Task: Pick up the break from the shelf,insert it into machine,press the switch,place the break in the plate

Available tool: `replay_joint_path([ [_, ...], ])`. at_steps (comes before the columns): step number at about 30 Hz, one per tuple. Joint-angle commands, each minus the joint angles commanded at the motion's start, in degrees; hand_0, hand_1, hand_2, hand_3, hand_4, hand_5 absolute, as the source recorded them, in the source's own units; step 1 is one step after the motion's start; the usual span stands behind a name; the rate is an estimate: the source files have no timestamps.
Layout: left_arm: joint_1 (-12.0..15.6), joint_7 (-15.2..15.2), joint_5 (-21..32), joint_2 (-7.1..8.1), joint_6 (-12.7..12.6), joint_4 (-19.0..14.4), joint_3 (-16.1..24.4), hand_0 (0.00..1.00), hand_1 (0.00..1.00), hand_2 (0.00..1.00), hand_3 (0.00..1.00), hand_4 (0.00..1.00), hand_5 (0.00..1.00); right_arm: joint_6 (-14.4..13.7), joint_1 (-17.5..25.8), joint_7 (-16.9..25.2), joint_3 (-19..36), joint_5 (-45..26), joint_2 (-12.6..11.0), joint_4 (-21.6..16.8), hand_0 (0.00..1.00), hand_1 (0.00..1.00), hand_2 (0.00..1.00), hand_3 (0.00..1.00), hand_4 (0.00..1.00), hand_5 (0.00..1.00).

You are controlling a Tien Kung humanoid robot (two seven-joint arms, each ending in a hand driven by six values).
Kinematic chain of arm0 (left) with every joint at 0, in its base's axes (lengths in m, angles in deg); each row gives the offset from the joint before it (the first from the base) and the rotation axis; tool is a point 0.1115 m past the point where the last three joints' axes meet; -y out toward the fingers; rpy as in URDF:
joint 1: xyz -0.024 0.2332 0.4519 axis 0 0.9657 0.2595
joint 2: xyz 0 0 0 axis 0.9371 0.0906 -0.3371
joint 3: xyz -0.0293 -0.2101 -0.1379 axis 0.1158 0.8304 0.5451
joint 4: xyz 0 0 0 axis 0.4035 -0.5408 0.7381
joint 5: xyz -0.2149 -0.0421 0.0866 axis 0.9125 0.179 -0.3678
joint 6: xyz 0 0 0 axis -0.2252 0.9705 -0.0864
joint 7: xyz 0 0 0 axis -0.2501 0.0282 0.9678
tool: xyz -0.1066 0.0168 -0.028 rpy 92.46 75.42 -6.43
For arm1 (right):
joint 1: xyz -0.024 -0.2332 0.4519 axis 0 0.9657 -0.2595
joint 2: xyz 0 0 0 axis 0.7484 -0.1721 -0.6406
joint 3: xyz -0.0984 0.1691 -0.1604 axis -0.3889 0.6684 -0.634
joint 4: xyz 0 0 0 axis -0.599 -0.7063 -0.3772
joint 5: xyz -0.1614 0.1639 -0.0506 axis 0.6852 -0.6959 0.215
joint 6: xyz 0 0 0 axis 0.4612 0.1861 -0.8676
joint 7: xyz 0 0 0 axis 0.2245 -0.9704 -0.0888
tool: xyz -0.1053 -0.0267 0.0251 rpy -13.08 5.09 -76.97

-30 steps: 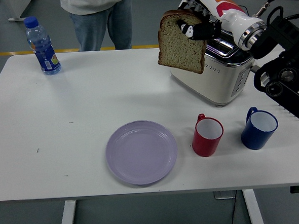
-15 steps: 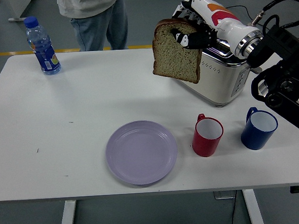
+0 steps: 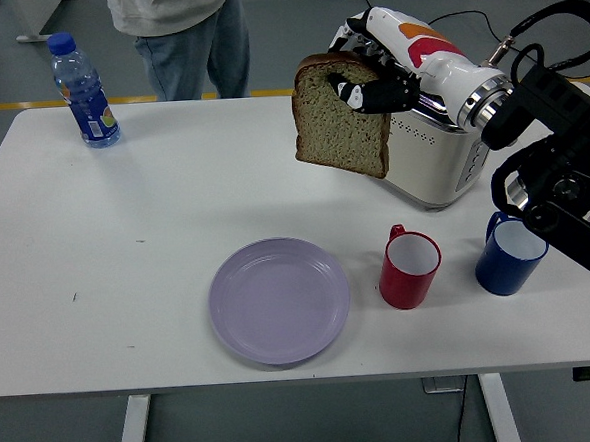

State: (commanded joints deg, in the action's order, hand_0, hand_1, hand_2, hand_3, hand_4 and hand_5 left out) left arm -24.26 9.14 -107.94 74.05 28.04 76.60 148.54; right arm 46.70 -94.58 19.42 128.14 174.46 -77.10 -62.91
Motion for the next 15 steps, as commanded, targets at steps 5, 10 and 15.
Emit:
replay_joint_path([
  [5, -0.1, 0.0, 0.3, -0.01, 0.0, 0.0, -0.2, 0.692, 0.71, 0.695, 0.57, 0.297, 0.813, 0.2, 0.3, -0.4, -0.1, -0.2, -0.1, -1.4, 0.161, 0.219, 0.356, 0.453, 0.507, 0.112],
  [10, -0.2, 0.0, 0.4, -0.02, 0.0, 0.0, -0.2, 0.693, 0.71, 0.695, 0.57, 0.296, 0.814, 0.0, 0.8, -0.7, -0.4, -0.1, 0.1, -2.1, 0.161, 0.216, 0.356, 0.452, 0.51, 0.113],
  [15, -0.2, 0.0, 0.3, -0.03, 0.0, 0.0, -0.1, 0.693, 0.71, 0.695, 0.57, 0.296, 0.814, -0.2, 1.6, -1.0, -0.7, 0.1, 0.3, -3.1, 0.161, 0.215, 0.356, 0.451, 0.508, 0.113],
])
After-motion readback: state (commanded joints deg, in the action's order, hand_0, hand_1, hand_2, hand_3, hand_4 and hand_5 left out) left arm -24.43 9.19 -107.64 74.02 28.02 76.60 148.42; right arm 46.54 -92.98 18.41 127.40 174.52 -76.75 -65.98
